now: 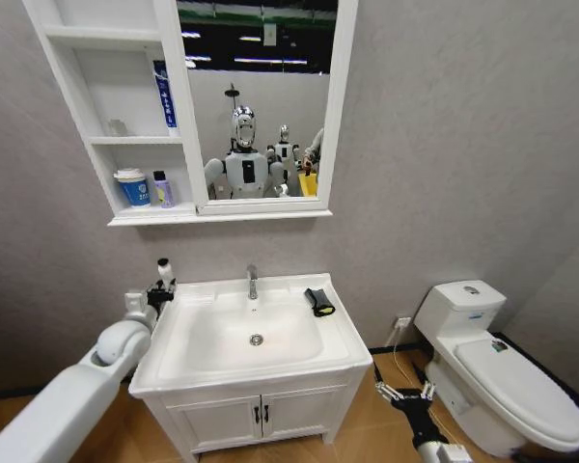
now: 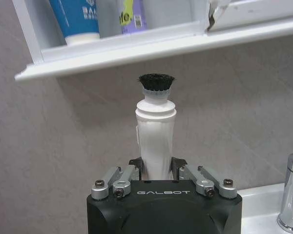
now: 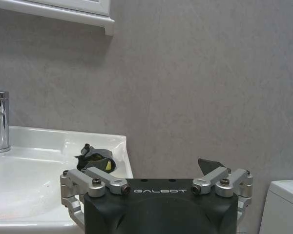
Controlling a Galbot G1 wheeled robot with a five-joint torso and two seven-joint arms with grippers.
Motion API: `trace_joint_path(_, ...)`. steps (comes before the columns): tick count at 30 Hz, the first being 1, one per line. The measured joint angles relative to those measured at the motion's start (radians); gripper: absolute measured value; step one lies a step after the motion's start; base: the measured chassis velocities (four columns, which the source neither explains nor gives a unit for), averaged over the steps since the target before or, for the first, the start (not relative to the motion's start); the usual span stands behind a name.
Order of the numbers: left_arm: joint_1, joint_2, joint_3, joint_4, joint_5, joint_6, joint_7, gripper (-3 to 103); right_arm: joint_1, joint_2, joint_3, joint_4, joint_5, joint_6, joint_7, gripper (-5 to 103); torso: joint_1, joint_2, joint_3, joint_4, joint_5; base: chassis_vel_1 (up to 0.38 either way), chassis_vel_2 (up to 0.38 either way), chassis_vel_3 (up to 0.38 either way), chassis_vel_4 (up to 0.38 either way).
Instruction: Move facial cleanser and shampoo from washbasin to cabinet, then wipe washbasin with towel.
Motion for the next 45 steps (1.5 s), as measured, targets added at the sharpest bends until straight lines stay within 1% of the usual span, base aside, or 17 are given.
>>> trace_joint_path(3,-0.066,0.058,-0.011,-0.039,-0.143,0.082,-0.072,30,-0.003,0.003,0.003,0.0,-0.001,0.007,-0.002,100,0.0,0.0,0.0,-0.0001,0.0,0.0,0.0,0.0,0.0)
trace_joint_path(6,-0.082,0.08,-0.019,-0.045,-0.178,0.1,-0.081,30,-0.004,0.002,0.004,0.0,0.0,0.009,-0.003,100,0.0,0.0,0.0,-0.0001,-0.0002,0.0,0.0,0.0,0.0)
trace_joint_path(9,-0.145,0.144,-0.035,-0.06,-0.295,0.159,-0.105,30,-0.006,0.0,0.007,-0.002,0.001,0.016,-0.007,100,0.0,0.0,0.0,0.0005,-0.0002,0.0,0.0,0.0,0.0)
trace_joint_path(10,-0.145,0.144,-0.035,-0.06,-0.295,0.159,-0.105,30,-0.006,0.0,0.007,-0.002,0.001,0.016,-0.007,100,0.0,0.0,0.0,0.0005,-0.0002,0.0,0.0,0.0,0.0)
trace_joint_path(13,-0.212,0.172,-0.027,-0.059,-0.348,0.173,-0.109,30,-0.007,-0.001,0.008,-0.002,0.002,0.018,-0.009,100,0.0,0.0,0.0,0.0002,0.0,0.0,0.0,0.0,0.0)
trace_joint_path(15,-0.289,0.187,-0.001,-0.046,-0.392,0.18,-0.113,30,-0.003,-0.005,0.003,-0.001,0.002,0.017,-0.011,100,0.0,0.0,0.0,0.0001,-0.0002,0.0,0.0,0.0,0.0)
trace_joint_path(16,-0.289,0.187,-0.001,-0.046,-0.392,0.18,-0.113,30,-0.003,-0.005,0.003,-0.001,0.002,0.017,-0.011,100,0.0,0.0,0.0,0.0001,-0.0002,0.0,0.0,0.0,0.0)
trace_joint_path(19,-0.391,0.192,0.038,-0.009,-0.426,0.188,-0.113,30,0.004,-0.01,-0.003,0.003,0.002,0.013,-0.011,100,0.0,0.0,0.0,0.0002,-0.0002,0.0,0.0,0.0,0.0)
trace_joint_path(26,-0.49,0.187,0.076,0.028,-0.474,0.189,-0.113,30,0.01,-0.021,-0.007,0.001,0.005,0.01,-0.011,100,0.0,0.0,0.0,0.0004,-0.0003,0.0,0.0,0.0,0.0)
trace_joint_path(28,-0.576,0.172,0.141,0.056,-0.505,0.189,-0.115,30,0.011,-0.023,-0.008,0.001,0.005,0.008,-0.012,100,0.0,0.0,0.0,0.0003,0.0002,0.0,0.0,0.0,0.0)
trace_joint_path(29,-0.576,0.172,0.141,0.056,-0.505,0.189,-0.115,30,0.011,-0.023,-0.008,0.001,0.005,0.008,-0.012,100,0.0,0.0,0.0,0.0003,0.0002,0.0,0.0,0.0,0.0)
trace_joint_path(31,-0.649,0.158,0.215,0.086,-0.515,0.189,-0.113,30,0.008,-0.02,-0.007,0.003,0.005,0.008,-0.012,100,0.0,0.0,0.0,0.0,0.0,0.0,0.0,0.0,0.0)
trace_joint_path(32,-0.649,0.158,0.215,0.086,-0.515,0.189,-0.113,30,0.008,-0.02,-0.007,0.003,0.005,0.008,-0.012,100,0.0,0.0,0.0,0.0,0.0,0.0,0.0,0.0,0.0)
trace_joint_path(35,-0.733,0.133,0.294,0.129,-0.521,0.188,-0.102,30,0.002,-0.016,-0.002,0.004,0.004,0.01,-0.012,100,0.0,0.0,0.0,0.0001,-0.0001,0.0,0.0,0.0,0.0)
trace_joint_path(36,-0.733,0.133,0.294,0.129,-0.521,0.188,-0.102,30,0.002,-0.016,-0.002,0.004,0.004,0.01,-0.012,100,0.0,0.0,0.0,0.0001,-0.0001,0.0,0.0,0.0,0.0)
trace_joint_path(40,-0.839,0.1,0.38,0.196,-0.51,0.187,-0.08,30,-0.002,-0.011,0.003,-0.001,0.004,0.017,-0.013,100,0.0,0.0,0.0,0.0002,0.0,0.0,0.0,0.0,0.0)
trace_joint_path(45,-0.92,0.061,0.437,0.255,-0.517,0.186,-0.083,30,-0.001,-0.006,0.003,-0.007,0.004,0.02,-0.013,100,0.0,0.0,0.0,0.0001,0.0001,0.0,0.0,0.0,0.0)
